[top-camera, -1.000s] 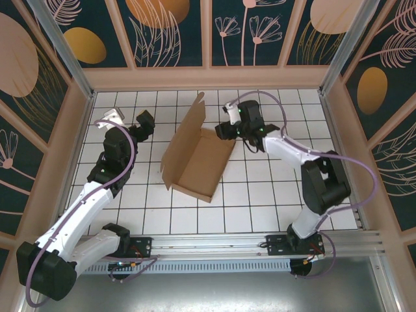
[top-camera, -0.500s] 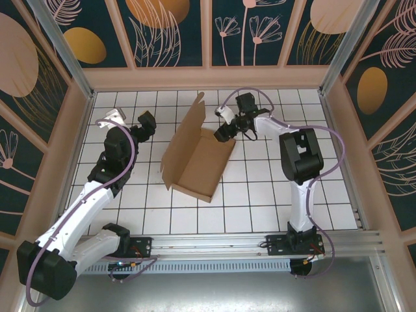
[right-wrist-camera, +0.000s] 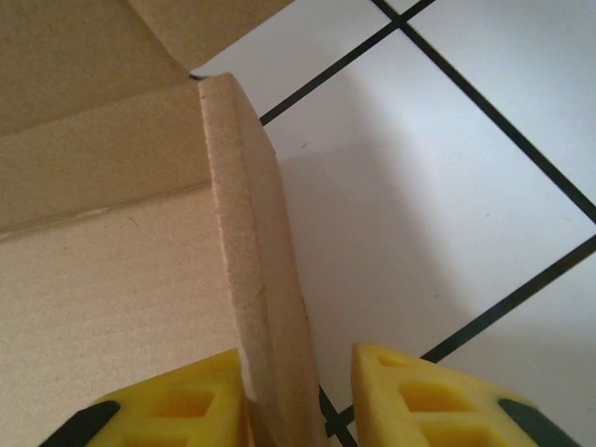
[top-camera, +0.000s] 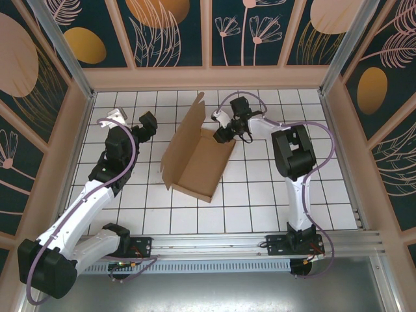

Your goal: Fold the paper box

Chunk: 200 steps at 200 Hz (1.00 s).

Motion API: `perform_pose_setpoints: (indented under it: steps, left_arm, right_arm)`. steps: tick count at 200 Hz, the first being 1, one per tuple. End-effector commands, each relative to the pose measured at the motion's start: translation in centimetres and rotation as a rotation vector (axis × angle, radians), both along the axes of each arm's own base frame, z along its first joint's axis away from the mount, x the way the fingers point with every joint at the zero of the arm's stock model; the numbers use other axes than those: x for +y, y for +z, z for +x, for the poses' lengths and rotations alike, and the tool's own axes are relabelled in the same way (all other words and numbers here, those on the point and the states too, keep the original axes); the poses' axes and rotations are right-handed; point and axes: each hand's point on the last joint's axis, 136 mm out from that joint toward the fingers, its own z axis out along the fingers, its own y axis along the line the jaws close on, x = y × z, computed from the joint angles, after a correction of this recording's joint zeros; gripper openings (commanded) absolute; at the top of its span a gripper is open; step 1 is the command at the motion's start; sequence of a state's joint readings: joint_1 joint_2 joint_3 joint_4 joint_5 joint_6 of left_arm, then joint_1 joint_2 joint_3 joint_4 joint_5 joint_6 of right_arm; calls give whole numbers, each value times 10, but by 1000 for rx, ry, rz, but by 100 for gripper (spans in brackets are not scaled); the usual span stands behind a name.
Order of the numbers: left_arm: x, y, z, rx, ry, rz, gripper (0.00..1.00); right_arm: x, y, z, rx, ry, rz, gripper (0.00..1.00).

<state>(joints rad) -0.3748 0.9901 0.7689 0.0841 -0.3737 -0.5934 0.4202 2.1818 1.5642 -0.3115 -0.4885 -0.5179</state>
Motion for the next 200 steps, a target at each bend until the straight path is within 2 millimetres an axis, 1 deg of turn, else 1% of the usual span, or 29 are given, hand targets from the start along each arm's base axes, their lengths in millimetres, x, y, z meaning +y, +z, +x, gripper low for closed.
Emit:
perform_pose_setpoints:
  steps: [1,14,28,52,66,77,97,111,124,140,142,144,175,188,200]
  left_arm:
    - [1,7,-1,-14,0,-12,99]
    - [1,8,-1,-17,2,-12,99]
    - [2,8,-2,-18,3,-12,99]
    - [1,10,-3,-22,-1,-17,99]
    - [1,10,-3,-22,-3,-20,99]
    - [0,11,-3,-24,-6,-25,99]
    - [0,11,-3,-25,-8,-27,99]
    - [0,12,-4,-27,-8,-27,99]
    - [0,12,-4,-28,-8,-30,99]
    - [0,11,-4,-26,-8,-28,99]
    - [0,11,-4,-26,-9,-29,99]
    - [0,11,-4,-26,-8,-28,99]
    - [0,13,-4,-30,-9,-30,99]
    - [1,13,-4,-30,-6,-29,99]
    - [1,13,-5,-30,-5,-29,99]
  right_arm:
    - [5,-11,0,-21,-2,-53,27]
    - [3,-17,-2,-38,-14,-91,23]
    - [-3,-21,-2,-63,-46,-132,18]
    - [-17,-14,-1,-123,-106,-173,8]
    - [-25,-10,-3,-155,-140,-206,0]
    - [-32,-7,-3,-190,-168,-243,0]
    - [-46,-12,-8,-248,-206,-327,0]
    - [-62,-13,-4,-327,-259,-425,0]
    - [-73,-8,-1,-405,-306,-490,0]
    - [-85,-2,4,-460,-354,-534,0]
    - [-80,-2,1,-467,-342,-538,0]
    - [-79,-2,0,-473,-341,-542,0]
    - [-83,-8,-2,-479,-354,-567,1]
    - [-82,-6,-1,-474,-387,-535,3]
    - [-79,-4,-2,-440,-414,-486,9]
